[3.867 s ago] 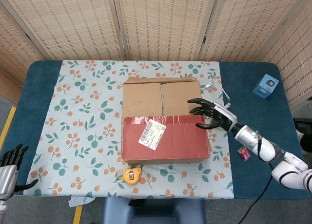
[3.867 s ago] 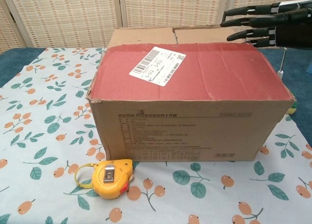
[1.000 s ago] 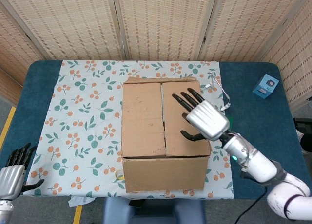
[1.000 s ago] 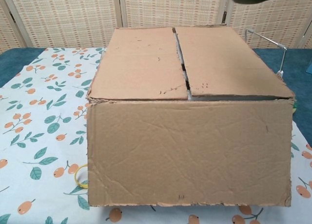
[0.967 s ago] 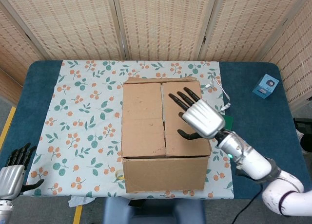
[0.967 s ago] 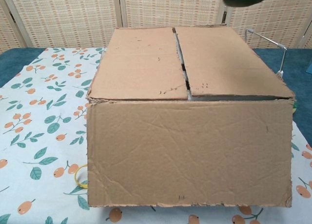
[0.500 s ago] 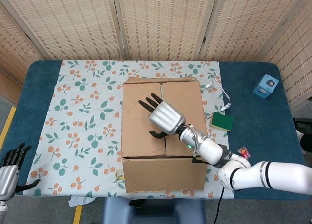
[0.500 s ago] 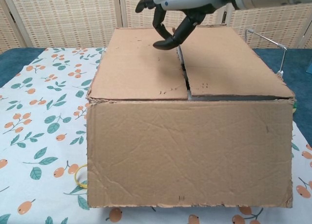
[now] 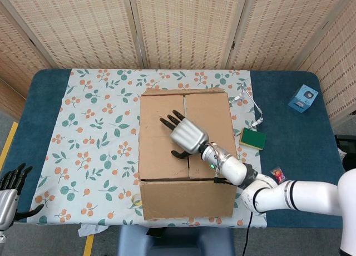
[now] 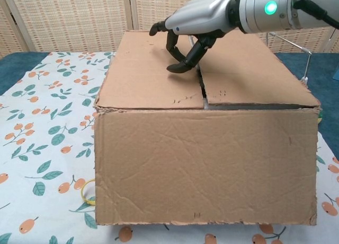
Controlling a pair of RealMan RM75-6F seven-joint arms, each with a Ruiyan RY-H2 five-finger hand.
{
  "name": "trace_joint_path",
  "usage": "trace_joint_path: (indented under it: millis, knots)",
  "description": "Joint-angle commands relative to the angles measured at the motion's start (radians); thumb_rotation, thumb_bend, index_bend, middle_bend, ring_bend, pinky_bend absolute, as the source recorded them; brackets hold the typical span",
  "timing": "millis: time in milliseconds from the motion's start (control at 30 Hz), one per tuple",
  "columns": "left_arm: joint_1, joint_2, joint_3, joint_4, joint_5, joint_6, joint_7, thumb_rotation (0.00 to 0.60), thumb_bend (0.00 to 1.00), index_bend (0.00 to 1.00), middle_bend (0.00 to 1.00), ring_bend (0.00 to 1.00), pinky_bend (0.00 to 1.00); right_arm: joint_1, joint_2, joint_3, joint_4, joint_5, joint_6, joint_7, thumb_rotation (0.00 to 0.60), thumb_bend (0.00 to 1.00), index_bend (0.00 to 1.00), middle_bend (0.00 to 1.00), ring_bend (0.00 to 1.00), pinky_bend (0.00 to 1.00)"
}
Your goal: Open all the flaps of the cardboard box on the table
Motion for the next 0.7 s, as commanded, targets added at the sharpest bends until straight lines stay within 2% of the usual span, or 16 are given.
trace_joint_path:
  millis: [33, 300, 700]
  knots:
    - [0.001, 0.000, 0.000, -0.001, 0.001, 0.002, 0.001, 0.600, 0.20, 0.00, 0.00, 0.00, 0.00, 0.003, -0.006, -0.009, 0.011, 0.006, -0.001, 0.010, 0.222, 0.47, 0.59, 0.02, 0.00, 0.00]
    - [0.001, 0.000, -0.002, 0.000, -0.003, 0.001, 0.002, 0.600, 0.20, 0.00, 0.00, 0.00, 0.00, 0.003, -0.001, -0.039, 0.027, 0.008, 0.000, 0.029, 0.223, 0.47, 0.59, 0.02, 0.00, 0.00]
    - [-0.003, -0.006, -0.006, -0.001, -0.011, -0.007, 0.027, 0.600, 0.20, 0.00, 0.00, 0.00, 0.00, -0.018, 0.086, -0.084, -0.046, 0.016, 0.046, 0.020, 0.221, 0.47, 0.59, 0.02, 0.00, 0.00]
